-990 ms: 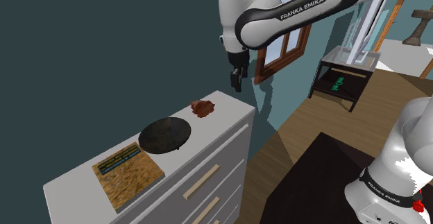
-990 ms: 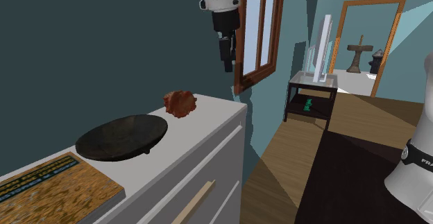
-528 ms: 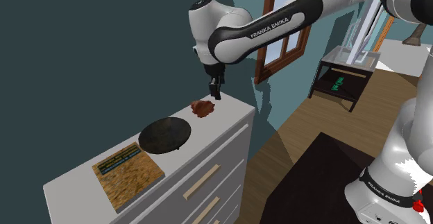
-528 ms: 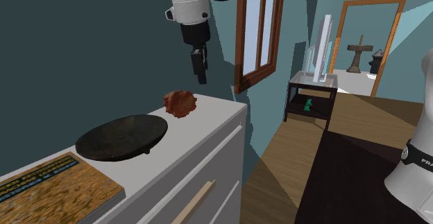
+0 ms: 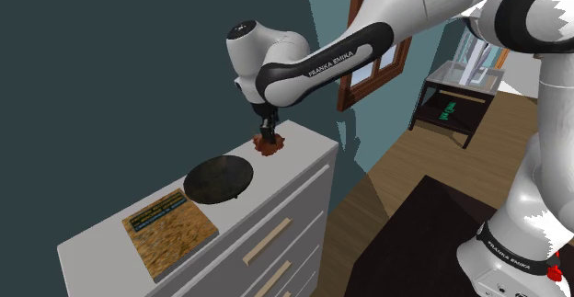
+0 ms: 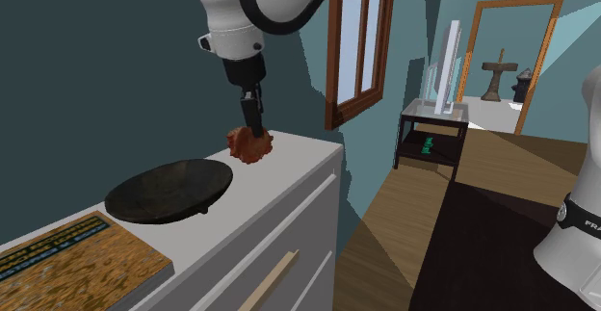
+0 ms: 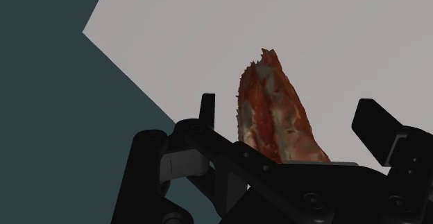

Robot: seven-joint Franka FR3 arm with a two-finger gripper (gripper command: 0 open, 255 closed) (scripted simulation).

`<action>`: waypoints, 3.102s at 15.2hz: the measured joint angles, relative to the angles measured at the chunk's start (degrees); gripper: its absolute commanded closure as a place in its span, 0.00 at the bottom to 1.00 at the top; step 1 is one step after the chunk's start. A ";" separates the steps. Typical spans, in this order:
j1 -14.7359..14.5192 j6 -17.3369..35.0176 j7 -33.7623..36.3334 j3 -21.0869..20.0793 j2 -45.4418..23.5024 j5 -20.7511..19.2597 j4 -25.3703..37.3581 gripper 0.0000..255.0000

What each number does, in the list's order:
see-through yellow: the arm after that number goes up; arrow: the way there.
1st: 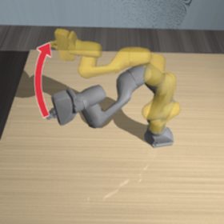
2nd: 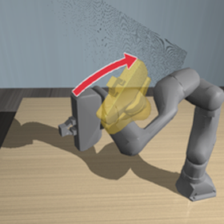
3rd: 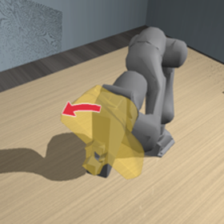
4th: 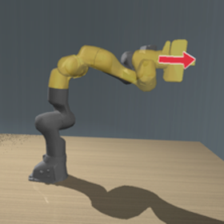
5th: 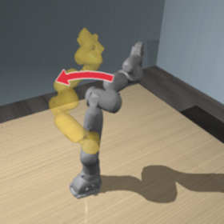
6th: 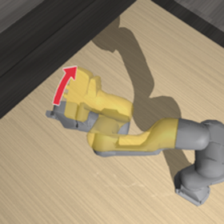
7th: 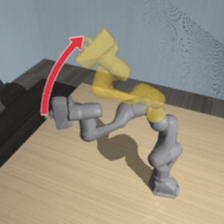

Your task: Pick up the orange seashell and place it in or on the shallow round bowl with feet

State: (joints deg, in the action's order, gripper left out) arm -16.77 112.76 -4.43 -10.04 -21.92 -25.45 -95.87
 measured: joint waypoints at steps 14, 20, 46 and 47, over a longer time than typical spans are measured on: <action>0.50 2.86 0.35 0.48 -1.31 -0.75 -1.39 1.00; 0.51 2.79 0.34 0.50 -1.32 -0.75 -1.33 1.00; -0.24 -11.40 -4.64 -0.54 2.84 1.91 9.46 1.00; -0.94 -12.33 -3.98 -0.85 2.50 1.89 10.40 1.00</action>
State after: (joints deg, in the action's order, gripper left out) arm -17.71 100.43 -8.41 -10.89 -19.42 -23.57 -85.46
